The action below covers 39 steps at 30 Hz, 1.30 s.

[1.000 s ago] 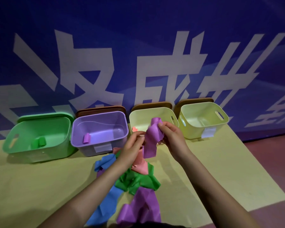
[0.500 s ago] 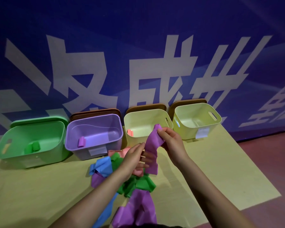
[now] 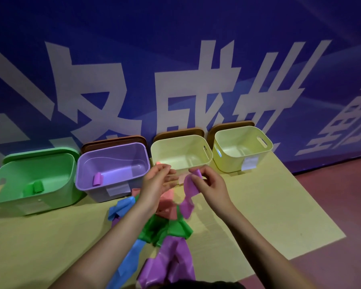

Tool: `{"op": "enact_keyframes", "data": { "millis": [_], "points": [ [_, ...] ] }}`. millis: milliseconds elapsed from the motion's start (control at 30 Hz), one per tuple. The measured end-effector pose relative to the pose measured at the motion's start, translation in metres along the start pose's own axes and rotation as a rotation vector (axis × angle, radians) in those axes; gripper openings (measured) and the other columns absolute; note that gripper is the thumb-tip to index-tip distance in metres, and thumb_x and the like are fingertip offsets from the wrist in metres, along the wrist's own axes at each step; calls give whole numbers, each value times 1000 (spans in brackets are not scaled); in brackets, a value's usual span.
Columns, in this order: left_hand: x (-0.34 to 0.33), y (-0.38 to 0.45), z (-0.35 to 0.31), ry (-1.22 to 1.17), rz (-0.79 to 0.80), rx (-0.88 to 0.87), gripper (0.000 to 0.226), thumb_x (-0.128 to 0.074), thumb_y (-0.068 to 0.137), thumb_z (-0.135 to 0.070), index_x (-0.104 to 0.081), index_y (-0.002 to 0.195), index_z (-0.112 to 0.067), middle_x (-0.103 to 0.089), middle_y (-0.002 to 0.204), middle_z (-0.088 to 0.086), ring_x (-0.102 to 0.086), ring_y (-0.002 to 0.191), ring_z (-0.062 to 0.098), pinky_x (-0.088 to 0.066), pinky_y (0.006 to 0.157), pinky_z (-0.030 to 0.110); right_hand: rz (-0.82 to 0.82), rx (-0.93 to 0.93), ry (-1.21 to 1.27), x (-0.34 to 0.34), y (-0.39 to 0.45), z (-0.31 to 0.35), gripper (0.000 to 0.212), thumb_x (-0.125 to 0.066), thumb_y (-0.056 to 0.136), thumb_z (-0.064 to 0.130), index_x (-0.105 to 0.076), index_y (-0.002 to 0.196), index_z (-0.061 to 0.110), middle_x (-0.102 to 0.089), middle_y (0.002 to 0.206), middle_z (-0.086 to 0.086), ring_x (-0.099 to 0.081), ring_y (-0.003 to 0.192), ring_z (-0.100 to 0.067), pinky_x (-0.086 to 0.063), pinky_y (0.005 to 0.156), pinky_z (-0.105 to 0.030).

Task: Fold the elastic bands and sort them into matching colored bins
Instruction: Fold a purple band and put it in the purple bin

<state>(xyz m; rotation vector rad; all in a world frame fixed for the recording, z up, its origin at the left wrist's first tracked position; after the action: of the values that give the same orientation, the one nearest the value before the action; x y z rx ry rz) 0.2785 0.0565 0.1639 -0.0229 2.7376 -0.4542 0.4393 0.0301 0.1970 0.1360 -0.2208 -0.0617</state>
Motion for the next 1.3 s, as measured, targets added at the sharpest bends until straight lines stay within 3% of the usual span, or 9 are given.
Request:
{"op": "enact_keyframes", "data": {
  "millis": [100, 200, 333, 600, 700, 833, 1000, 1200, 1300],
  "points": [
    [-3, -7, 44, 154, 32, 234, 15, -46, 99, -19, -57, 102, -9, -64, 86, 10, -62, 70, 22, -50, 59, 29, -6, -26, -7, -5, 2, -3, 12, -58, 93, 6, -59, 81, 10, -65, 89, -16, -55, 72, -10, -43, 64, -20],
    [-9, -20, 79, 85, 106, 407, 23, -40, 101, -26, -51, 120, -17, -65, 83, 14, -62, 66, 27, -53, 59, 33, 25, -39, -17, -4, 1, -6, 17, -57, 93, 7, -59, 80, 19, -67, 89, -9, -59, 76, -11, -44, 67, -19],
    [-19, -20, 78, 170, 179, 363, 29, -37, 101, -26, -58, 119, -17, -60, 76, 9, -60, 67, 21, -53, 68, 34, 26, -55, 41, -6, -5, -12, 7, -57, 93, 10, -60, 88, 6, -69, 92, -6, -62, 82, -11, -47, 71, -20],
    [-1, -9, 70, 215, -33, 194, 15, -52, 97, -24, -55, 111, -21, -61, 87, 12, -57, 70, 24, -44, 52, 24, -100, -58, 124, 2, 5, -10, 11, -58, 83, 25, -64, 86, 16, -66, 94, -16, -59, 88, -34, -45, 73, -29],
    [-13, -9, 65, 229, 67, 188, 17, -48, 98, -25, -56, 112, -19, -60, 87, 14, -59, 74, 25, -43, 47, 22, -54, -61, 161, -4, 10, -4, 6, -59, 83, 24, -63, 83, 20, -69, 97, -12, -62, 91, -30, -47, 75, -30],
    [-28, -12, 52, 208, 180, 179, 22, -40, 101, -29, -57, 112, -21, -58, 76, 6, -54, 52, 9, -40, 42, 18, -35, -77, 167, -10, 19, -2, 8, -58, 83, 27, -62, 82, 21, -70, 99, -9, -63, 94, -30, -49, 77, -34],
    [-28, -10, 53, 184, 209, 210, 21, -42, 99, -27, -58, 100, -14, -57, 70, 2, -54, 59, 14, -44, 52, 26, -53, -119, 237, -4, 28, -7, 10, -60, 84, 26, -61, 82, 16, -72, 101, -6, -64, 100, -30, -50, 86, -51],
    [-19, -15, 57, 248, 241, 253, 18, -44, 100, -28, -53, 99, -13, -61, 77, 8, -61, 54, 17, -42, 44, 21, -93, -138, 257, 7, 32, -8, 18, -60, 82, 28, -61, 86, 10, -71, 100, -9, -64, 93, -28, -49, 81, -43],
    [-18, -15, 53, 212, 234, 219, 12, -43, 101, -20, -51, 98, -11, -68, 76, 8, -66, 53, 17, -43, 41, 20, -113, -117, 224, 12, 32, -6, 24, -59, 83, 28, -57, 84, 3, -62, 83, -10, -54, 76, -19, -43, 71, -33]
  ]
}}
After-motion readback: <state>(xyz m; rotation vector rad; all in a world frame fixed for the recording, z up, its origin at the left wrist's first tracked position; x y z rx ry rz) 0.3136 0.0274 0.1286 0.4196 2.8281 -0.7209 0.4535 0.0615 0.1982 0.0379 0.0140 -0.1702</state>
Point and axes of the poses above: each hand's wrist, its own y-axis towards the middle knuckle, its own x-axis out of the back of the hand, z = x × y, the point moved 8 cm from there along y, towards the middle knuckle
